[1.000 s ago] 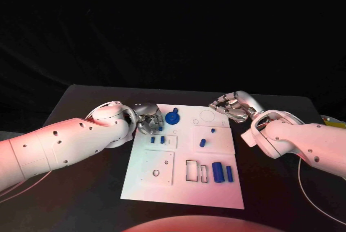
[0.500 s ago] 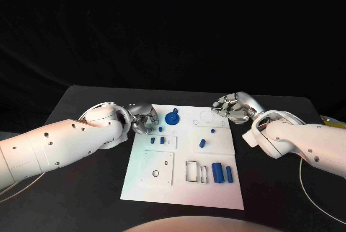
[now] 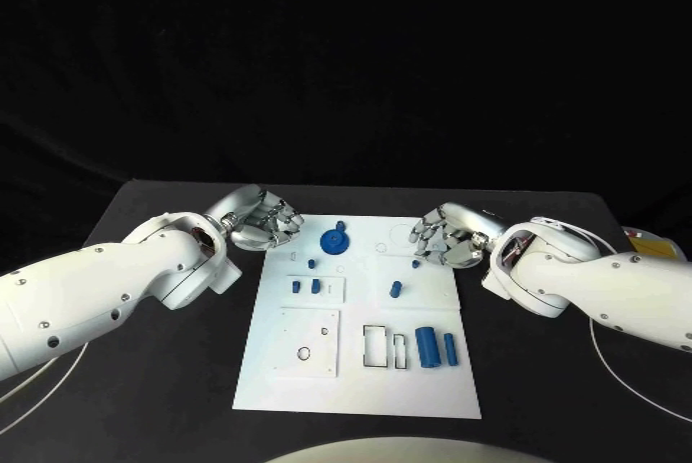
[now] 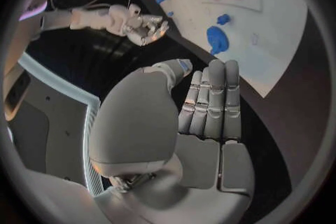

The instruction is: Assemble the parts on the task board

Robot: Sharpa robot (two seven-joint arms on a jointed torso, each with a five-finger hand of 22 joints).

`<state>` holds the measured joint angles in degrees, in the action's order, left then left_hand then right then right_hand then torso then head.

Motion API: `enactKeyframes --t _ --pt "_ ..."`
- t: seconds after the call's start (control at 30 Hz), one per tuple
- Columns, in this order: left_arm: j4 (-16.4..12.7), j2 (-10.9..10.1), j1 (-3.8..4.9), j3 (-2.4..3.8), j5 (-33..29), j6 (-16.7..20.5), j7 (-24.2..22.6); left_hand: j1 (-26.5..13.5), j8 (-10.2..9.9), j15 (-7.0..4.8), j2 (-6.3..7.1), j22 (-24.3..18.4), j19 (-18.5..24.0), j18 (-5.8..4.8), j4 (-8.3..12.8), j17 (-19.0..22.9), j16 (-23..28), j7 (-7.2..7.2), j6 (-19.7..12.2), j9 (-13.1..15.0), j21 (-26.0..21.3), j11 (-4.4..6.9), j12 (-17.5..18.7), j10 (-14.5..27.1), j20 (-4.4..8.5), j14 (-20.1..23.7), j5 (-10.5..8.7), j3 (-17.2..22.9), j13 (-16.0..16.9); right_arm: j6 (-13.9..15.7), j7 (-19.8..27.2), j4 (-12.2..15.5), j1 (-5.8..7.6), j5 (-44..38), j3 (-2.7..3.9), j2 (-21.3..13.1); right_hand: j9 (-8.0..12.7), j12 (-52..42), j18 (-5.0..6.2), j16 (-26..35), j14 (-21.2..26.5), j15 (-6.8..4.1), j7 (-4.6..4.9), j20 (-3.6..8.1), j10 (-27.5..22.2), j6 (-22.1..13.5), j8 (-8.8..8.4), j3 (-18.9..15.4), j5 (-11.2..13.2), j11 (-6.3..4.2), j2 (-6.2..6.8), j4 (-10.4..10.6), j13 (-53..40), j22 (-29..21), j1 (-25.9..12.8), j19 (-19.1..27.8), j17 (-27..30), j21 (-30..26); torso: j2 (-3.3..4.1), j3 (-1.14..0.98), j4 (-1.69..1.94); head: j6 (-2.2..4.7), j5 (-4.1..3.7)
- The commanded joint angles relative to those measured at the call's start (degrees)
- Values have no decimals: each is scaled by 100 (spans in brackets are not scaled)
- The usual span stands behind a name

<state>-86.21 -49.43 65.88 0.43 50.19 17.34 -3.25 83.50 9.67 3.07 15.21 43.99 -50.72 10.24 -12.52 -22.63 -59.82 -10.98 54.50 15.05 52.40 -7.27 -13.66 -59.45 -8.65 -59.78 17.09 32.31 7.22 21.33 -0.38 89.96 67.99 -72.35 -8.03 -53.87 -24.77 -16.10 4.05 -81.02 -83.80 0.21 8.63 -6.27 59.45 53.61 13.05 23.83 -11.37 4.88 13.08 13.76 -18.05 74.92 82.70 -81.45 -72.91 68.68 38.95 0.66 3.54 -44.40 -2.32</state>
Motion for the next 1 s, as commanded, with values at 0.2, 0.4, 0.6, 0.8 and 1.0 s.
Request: enactKeyframes --t 0.2,0.4,0.6,0.8,1.0 --pt "-247 -238 2 12 -3416 629 -1296 -174 148 -76 -78 -205 -136 37 -57 18 76 98 115 79 -266 107 -525 -262 40 -39 -13 -307 210 -805 -885 178 16 -2644 3 37 26 151 16 -18 -240 48 16 4 -23 57 -57 -18 93 43 141 5 169 554 -90 -62 1 58 12 4 5 36 -56" --pt "-356 -381 -3 11 -3841 506 -1549 -147 187 -99 -129 -289 -211 31 -39 16 101 116 102 106 -377 141 -811 -245 67 -42 -10 -428 351 -791 -1139 279 12 -3152 3 102 37 182 -1 -36 -249 61 32 8 -27 49 -77 -42 108 54 175 1 211 597 -116 -97 -32 145 12 15 20 16 -80" --pt "-401 -455 -6 11 -4041 441 -1652 -137 198 -98 -147 -309 -227 29 -36 14 107 114 97 114 -405 137 -863 -184 71 -38 -9 -450 379 -750 -1238 315 5 -3375 3 161 42 219 -14 -49 -258 70 44 5 -27 78 -83 -17 63 65 153 -24 264 628 -89 -124 -50 202 14 11 13 8 -68" --pt "-406 -488 -6 11 -4106 416 -1663 -141 201 -93 -154 -319 -234 27 -42 13 110 109 87 118 -421 131 -889 -145 70 -33 -9 -466 392 -786 -1224 323 -10 -3383 2 212 38 241 -39 -86 -275 54 16 5 107 207 -58 90 9 44 59 -64 363 702 -37 -181 -106 339 17 12 9 -14 -61" --pt "-367 -496 -6 10 -4123 400 -1632 -116 204 -92 -174 -331 -244 27 -32 10 113 106 74 121 -438 128 -922 -100 70 -29 -6 -469 409 -886 -1242 310 -28 -3376 0 239 6 237 -126 -153 -307 -45 -65 64 536 505 33 438 98 -69 -97 -285 452 929 136 -354 -197 794 11 6 6 -27 -56"
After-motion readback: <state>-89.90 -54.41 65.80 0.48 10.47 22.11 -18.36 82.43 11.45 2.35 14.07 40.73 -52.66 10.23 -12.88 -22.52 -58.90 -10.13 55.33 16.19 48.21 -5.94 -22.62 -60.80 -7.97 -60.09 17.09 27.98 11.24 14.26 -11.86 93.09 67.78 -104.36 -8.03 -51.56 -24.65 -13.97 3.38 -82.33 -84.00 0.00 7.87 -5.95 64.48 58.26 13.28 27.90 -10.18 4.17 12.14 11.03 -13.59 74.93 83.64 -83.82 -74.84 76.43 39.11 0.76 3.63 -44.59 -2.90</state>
